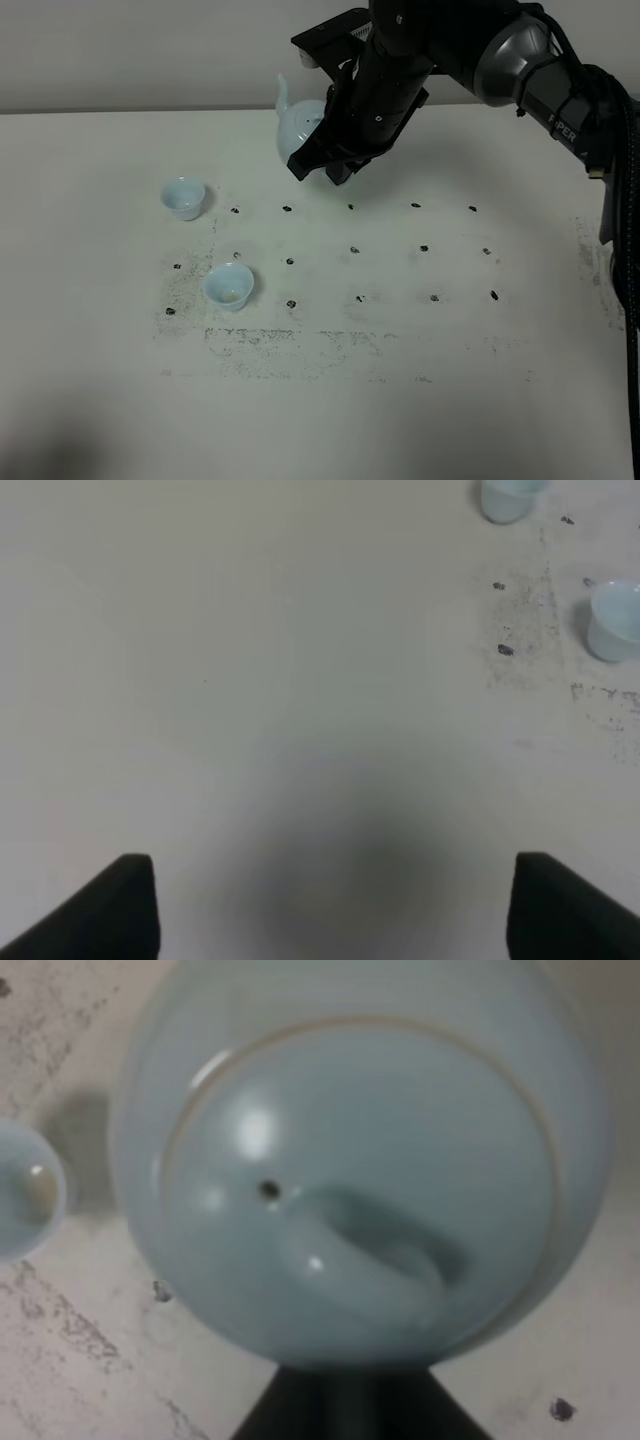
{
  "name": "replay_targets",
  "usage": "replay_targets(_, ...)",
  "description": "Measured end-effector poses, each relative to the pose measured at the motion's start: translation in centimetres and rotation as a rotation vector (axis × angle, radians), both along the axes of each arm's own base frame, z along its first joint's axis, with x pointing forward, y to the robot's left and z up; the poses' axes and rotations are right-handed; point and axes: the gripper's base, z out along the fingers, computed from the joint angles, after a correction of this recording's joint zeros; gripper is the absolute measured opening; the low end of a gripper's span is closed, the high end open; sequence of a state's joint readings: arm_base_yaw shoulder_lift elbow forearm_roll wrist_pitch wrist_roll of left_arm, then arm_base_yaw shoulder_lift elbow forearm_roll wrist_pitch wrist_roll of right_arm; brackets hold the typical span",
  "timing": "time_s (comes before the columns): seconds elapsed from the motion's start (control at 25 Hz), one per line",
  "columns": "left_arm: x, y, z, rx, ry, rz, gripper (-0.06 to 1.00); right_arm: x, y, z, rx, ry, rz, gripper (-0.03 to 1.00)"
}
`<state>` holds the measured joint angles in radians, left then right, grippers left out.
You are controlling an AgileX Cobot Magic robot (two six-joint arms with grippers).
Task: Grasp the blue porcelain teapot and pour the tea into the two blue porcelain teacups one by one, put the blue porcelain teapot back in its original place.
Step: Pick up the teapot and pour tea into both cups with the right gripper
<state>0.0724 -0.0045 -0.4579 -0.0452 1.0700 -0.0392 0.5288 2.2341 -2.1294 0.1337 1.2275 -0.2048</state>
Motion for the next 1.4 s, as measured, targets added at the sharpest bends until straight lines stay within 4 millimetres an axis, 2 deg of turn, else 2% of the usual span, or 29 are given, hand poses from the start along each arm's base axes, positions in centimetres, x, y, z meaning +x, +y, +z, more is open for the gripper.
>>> replay_targets(0.28, 0.0, 0.0, 0.0, 0.000, 0.000, 0.000, 0.68, -0.2, 0.7, 0.3, 0.019, -0.009, 0.010, 0.06)
replay_targets(0.56, 0.0, 0.0, 0.0, 0.000, 0.000, 0.000, 0.68, -0.3, 1.1, 2.7, 0.112, -0.071, 0.003, 0.06)
replay_targets(0.76, 0.0, 0.0, 0.0, 0.000, 0.000, 0.000, 0.68, -0.2, 1.5, 3.0, 0.155, -0.086, -0.003, 0.06)
replay_targets(0.92, 0.0, 0.0, 0.0, 0.000, 0.000, 0.000, 0.68, 0.1, 1.7, 2.1, 0.184, -0.114, -0.029, 0.06)
replay_targets(1.2, 0.0, 0.0, 0.0, 0.000, 0.000, 0.000, 0.68, 0.3, 1.6, -1.3, 0.179, -0.118, -0.056, 0.06)
replay_targets(1.4, 0.0, 0.0, 0.0, 0.000, 0.000, 0.000, 0.68, 0.6, 1.7, -2.8, 0.192, -0.166, -0.042, 0.06)
